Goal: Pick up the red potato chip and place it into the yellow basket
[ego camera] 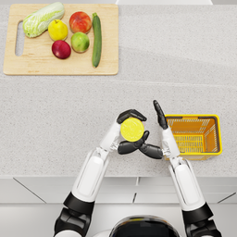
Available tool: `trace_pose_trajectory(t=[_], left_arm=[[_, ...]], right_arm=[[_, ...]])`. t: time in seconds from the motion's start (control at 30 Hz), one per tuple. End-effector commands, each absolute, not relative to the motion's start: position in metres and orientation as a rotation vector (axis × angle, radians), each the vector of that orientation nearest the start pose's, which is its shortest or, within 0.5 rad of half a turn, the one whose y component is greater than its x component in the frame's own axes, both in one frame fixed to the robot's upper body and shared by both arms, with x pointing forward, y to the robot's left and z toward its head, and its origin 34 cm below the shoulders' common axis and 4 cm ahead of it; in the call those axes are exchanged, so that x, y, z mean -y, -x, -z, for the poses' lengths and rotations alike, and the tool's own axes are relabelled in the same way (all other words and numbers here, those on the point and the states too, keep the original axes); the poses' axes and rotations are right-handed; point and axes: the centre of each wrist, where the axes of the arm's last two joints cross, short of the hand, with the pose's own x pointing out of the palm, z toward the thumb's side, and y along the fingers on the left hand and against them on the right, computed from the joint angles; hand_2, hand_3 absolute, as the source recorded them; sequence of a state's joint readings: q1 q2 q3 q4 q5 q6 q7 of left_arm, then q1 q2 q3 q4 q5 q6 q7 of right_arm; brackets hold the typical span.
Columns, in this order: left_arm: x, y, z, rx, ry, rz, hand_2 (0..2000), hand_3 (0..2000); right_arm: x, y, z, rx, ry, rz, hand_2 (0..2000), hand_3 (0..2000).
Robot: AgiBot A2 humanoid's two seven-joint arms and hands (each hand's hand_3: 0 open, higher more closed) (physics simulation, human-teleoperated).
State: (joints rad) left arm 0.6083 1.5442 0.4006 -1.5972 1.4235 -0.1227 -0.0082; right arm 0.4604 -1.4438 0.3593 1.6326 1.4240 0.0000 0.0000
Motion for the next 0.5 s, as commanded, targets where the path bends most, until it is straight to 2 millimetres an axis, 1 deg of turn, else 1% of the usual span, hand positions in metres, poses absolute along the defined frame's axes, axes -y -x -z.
trace_pose_trajectory(t=[0.03, 0.17, 0.2, 0.23, 0.27, 0.3, 0.37, 0.4, 0.43, 0.5], left_arm=[[-0.063, -0.282, -0.282, 0.49, -0.579, 2.148, 2000, 2000], [-0.055, -0.277, -0.278, 0.474, -0.587, 2.164, 2000, 2000], [-0.057, -0.277, -0.278, 0.469, -0.59, 2.153, 2000, 2000], [-0.059, -0.278, -0.278, 0.466, -0.59, 2.138, 2000, 2000], [-0.061, -0.279, -0.277, 0.455, -0.593, 2.136, 2000, 2000], [-0.061, -0.279, -0.277, 0.451, -0.599, 2.134, 2000, 2000], [-0.064, -0.279, -0.275, 0.449, -0.596, 2.115, 2000, 2000], [-0.063, -0.28, -0.275, 0.452, -0.594, 2.111, 639, 1673], [-0.068, -0.279, -0.275, 0.458, -0.584, 2.078, 0, 1347], [-0.079, -0.278, -0.286, 0.507, -0.583, 2.011, 0, 693]], right_arm=[[0.107, -0.293, -0.244, 0.37, 0.436, -1.922, 0, 0], [0.103, -0.295, -0.247, 0.365, 0.456, -1.995, 0, 0], [0.105, -0.294, -0.249, 0.37, 0.466, -1.998, 0, 0], [0.108, -0.294, -0.251, 0.371, 0.471, -1.995, 1361, 327], [0.108, -0.294, -0.248, 0.345, 0.492, -2.074, 2000, 653], [0.108, -0.294, -0.248, 0.333, 0.507, -2.118, 2000, 980], [0.109, -0.293, -0.246, 0.32, 0.508, -2.127, 2000, 1633], [0.11, -0.293, -0.247, 0.322, 0.515, -2.135, 2000, 1960], [0.112, -0.294, -0.248, 0.326, 0.509, -2.118, 2000, 2000], [0.117, -0.298, -0.254, 0.352, 0.508, -2.089, 2000, 2000]])
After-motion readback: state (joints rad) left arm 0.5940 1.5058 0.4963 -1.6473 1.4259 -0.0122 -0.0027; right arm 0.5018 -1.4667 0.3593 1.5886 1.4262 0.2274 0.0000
